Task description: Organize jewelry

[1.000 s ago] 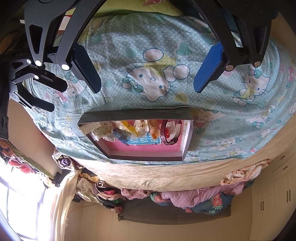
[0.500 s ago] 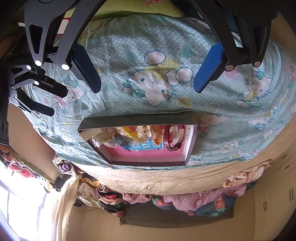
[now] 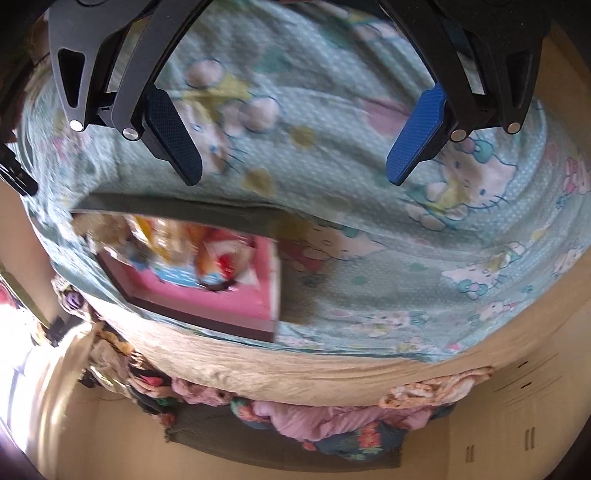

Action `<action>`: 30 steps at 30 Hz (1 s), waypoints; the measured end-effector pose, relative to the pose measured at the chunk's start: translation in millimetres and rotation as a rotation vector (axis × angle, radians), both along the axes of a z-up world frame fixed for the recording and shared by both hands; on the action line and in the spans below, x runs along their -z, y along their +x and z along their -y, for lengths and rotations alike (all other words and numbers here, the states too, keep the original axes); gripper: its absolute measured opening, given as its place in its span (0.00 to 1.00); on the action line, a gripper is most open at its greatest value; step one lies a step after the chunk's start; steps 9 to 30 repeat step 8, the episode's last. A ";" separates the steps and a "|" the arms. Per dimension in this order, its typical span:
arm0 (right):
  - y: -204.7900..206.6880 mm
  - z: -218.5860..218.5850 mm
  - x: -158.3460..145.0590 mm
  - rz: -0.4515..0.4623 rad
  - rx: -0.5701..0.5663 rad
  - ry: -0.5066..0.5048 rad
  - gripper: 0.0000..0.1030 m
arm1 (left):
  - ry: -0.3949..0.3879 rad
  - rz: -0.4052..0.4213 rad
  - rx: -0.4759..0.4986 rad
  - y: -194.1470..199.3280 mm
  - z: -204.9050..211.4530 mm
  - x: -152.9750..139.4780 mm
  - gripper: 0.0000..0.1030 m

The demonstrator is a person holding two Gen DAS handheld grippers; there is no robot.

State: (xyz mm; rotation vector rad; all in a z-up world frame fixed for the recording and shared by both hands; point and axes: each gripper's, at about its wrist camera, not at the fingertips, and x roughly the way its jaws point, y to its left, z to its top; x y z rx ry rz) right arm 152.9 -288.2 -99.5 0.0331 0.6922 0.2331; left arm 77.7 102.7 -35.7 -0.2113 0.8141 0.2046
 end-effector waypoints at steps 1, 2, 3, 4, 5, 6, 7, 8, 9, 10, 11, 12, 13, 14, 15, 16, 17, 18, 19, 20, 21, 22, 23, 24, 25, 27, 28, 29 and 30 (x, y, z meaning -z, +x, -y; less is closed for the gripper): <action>14.2 16.1 2.3 -0.007 0.046 -0.007 0.96 | 0.005 -0.012 -0.053 8.3 -18.9 2.4 0.91; 30.3 34.5 5.8 -0.027 0.098 -0.015 0.96 | 0.006 -0.023 -0.108 15.6 -40.0 6.0 0.91; 44.1 50.2 9.7 -0.042 0.149 -0.032 0.96 | 0.007 -0.046 -0.159 24.0 -60.1 10.8 0.91; 56.8 65.5 13.3 -0.052 0.193 -0.050 0.96 | 0.006 -0.064 -0.203 31.1 -78.7 14.8 0.91; 68.8 81.4 16.8 -0.060 0.230 -0.056 0.96 | 0.002 -0.079 -0.247 39.0 -99.5 20.0 0.91; 81.5 97.2 20.8 -0.068 0.267 -0.069 0.96 | 0.002 -0.092 -0.287 45.3 -116.2 23.8 0.91; 94.0 108.6 25.8 -0.082 0.292 -0.089 0.96 | 0.002 -0.103 -0.337 51.5 -133.7 28.1 0.91; 104.7 120.5 32.1 -0.106 0.320 -0.106 0.96 | -0.010 -0.113 -0.373 58.6 -150.8 32.5 0.91; 104.7 120.5 32.1 -0.106 0.320 -0.106 0.96 | -0.010 -0.113 -0.373 58.6 -150.8 32.5 0.91; 104.7 120.5 32.1 -0.106 0.320 -0.106 0.96 | -0.010 -0.113 -0.373 58.6 -150.8 32.5 0.91; 104.7 120.5 32.1 -0.106 0.320 -0.106 0.96 | -0.010 -0.113 -0.373 58.6 -150.8 32.5 0.91; 104.7 120.5 32.1 -0.106 0.320 -0.106 0.96 | -0.010 -0.113 -0.373 58.6 -150.8 32.5 0.91; 104.7 120.5 32.1 -0.106 0.320 -0.106 0.96 | -0.010 -0.113 -0.373 58.6 -150.8 32.5 0.91; 104.7 120.5 32.1 -0.106 0.320 -0.106 0.96 | -0.010 -0.113 -0.373 58.6 -150.8 32.5 0.91; 104.7 120.5 32.1 -0.106 0.320 -0.106 0.96 | -0.010 -0.113 -0.373 58.6 -150.8 32.5 0.91; 104.7 120.5 32.1 -0.106 0.320 -0.106 0.96 | -0.010 -0.113 -0.373 58.6 -150.8 32.5 0.91; 104.7 120.5 32.1 -0.106 0.320 -0.106 0.96 | -0.010 -0.113 -0.373 58.6 -150.8 32.5 0.91; 104.7 120.5 32.1 -0.106 0.320 -0.106 0.96 | -0.010 -0.113 -0.373 58.6 -150.8 32.5 0.91; 104.7 120.5 32.1 -0.106 0.320 -0.106 0.96 | -0.010 -0.113 -0.373 58.6 -150.8 32.5 0.91; 104.7 120.5 32.1 -0.106 0.320 -0.106 0.96 | -0.010 -0.113 -0.373 58.6 -150.8 32.5 0.91; 104.7 120.5 32.1 -0.106 0.320 -0.106 0.96 | -0.010 -0.113 -0.373 58.6 -150.8 32.5 0.91; 104.7 120.5 32.1 -0.106 0.320 -0.106 0.96 | -0.010 -0.113 -0.373 58.6 -150.8 32.5 0.91; 104.7 120.5 32.1 -0.106 0.320 -0.106 0.96 | -0.010 -0.113 -0.373 58.6 -150.8 32.5 0.91; 104.7 120.5 32.1 -0.106 0.320 -0.106 0.96 | -0.010 -0.113 -0.373 58.6 -150.8 32.5 0.91; 104.7 120.5 32.1 -0.106 0.320 -0.106 0.96 | -0.010 -0.113 -0.373 58.6 -150.8 32.5 0.91; 104.7 120.5 32.1 -0.106 0.320 -0.106 0.96 | -0.010 -0.113 -0.373 58.6 -150.8 32.5 0.91; 104.7 120.5 32.1 -0.106 0.320 -0.106 0.96 | -0.010 -0.113 -0.373 58.6 -150.8 32.5 0.91; 104.7 120.5 32.1 -0.106 0.320 -0.106 0.96 | -0.010 -0.113 -0.373 58.6 -150.8 32.5 0.91; 104.7 120.5 32.1 -0.106 0.320 -0.106 0.96 | -0.010 -0.113 -0.373 58.6 -150.8 32.5 0.91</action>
